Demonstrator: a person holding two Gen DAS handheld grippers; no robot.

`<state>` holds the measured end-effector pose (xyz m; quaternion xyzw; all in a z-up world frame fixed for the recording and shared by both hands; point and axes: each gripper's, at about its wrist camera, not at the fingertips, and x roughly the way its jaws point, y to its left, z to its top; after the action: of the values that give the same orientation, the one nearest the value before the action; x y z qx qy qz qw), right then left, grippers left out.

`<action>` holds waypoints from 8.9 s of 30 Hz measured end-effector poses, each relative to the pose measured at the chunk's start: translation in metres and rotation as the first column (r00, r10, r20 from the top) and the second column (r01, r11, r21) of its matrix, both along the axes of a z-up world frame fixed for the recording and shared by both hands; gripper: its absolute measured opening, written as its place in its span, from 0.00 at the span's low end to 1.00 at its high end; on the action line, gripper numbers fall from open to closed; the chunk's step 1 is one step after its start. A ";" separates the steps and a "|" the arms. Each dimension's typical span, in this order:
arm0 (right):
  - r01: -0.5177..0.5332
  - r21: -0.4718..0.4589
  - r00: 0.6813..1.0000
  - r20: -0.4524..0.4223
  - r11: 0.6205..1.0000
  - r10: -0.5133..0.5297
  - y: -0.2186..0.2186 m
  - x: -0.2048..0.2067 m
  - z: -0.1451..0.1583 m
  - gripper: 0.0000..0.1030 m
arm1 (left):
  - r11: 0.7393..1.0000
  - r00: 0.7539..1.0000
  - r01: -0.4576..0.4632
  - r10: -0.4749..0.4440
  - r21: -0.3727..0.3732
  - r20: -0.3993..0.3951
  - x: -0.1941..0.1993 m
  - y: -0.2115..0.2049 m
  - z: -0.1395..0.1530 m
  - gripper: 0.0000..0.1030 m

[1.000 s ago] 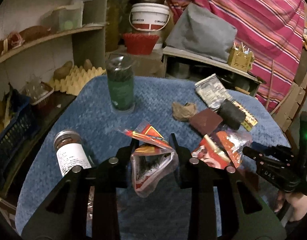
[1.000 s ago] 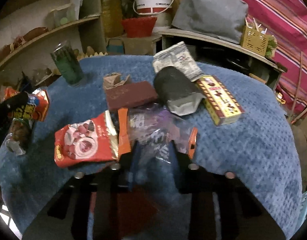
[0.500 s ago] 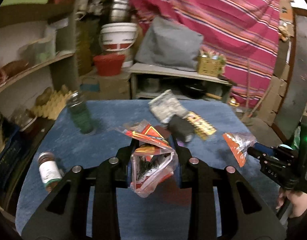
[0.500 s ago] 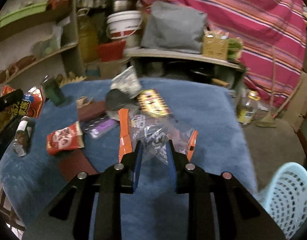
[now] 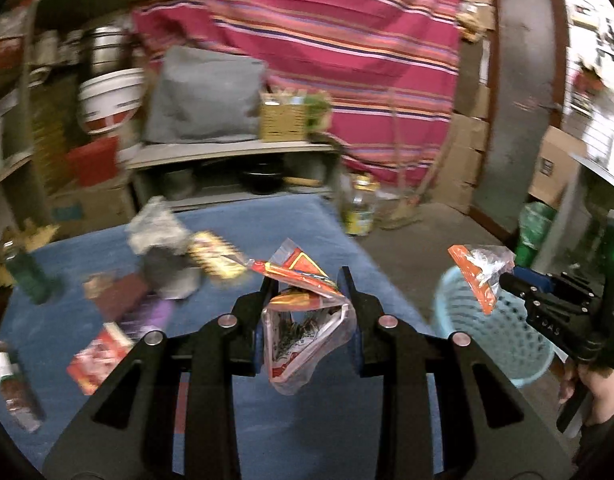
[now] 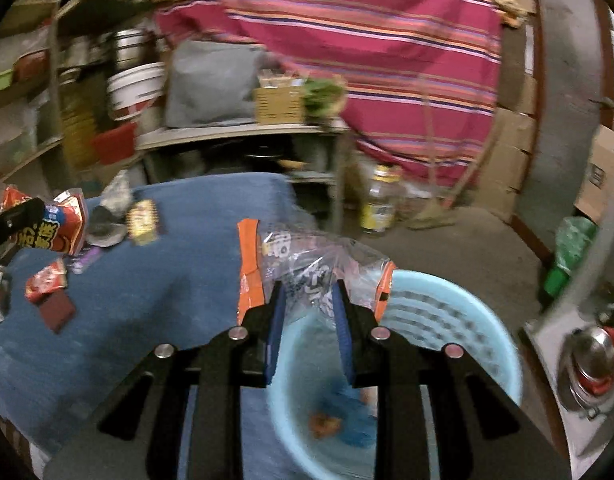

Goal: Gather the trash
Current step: 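Carry the wrapper and clear bag over the blue basket and open both tools, then move both tools back over the table toward the remaining trash, then grasp the red snack wrapper with the left tool while the right tool grasps the brown scouring pad, then carry the red wrapper and brown pad over the basket and open both tools, then move both tools back over the table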

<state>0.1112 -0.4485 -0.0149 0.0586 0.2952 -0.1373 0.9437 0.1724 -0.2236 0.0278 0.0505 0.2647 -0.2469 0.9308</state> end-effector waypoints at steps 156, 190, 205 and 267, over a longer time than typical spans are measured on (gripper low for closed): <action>-0.525 0.023 0.812 -0.287 0.851 0.508 0.324 0.144 -0.093 0.95 | 0.903 0.887 -0.430 0.422 -0.001 -0.186 0.035 0.310 -0.089 0.06; -0.219 -0.049 0.973 -0.086 0.974 0.214 0.128 0.053 -0.023 0.73 | 0.977 0.973 -0.212 0.211 -0.001 -0.096 0.034 0.132 -0.054 0.06; 0.122 -0.045 0.991 -0.044 0.992 -0.124 -0.031 -0.025 -0.014 0.73 | 0.999 0.997 0.042 -0.040 0.028 -0.067 0.019 -0.036 -0.042 0.06; 0.197 -0.020 0.972 -0.126 0.980 -0.197 -0.053 0.010 -0.050 0.89 | 0.994 0.996 -0.074 0.069 0.077 0.062 0.001 -0.037 -0.017 0.95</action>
<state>0.1212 -0.5014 -0.0649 0.0752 0.3472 -0.2348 0.9048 0.1730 -0.2607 0.0104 0.0851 0.2483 -0.2012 0.9437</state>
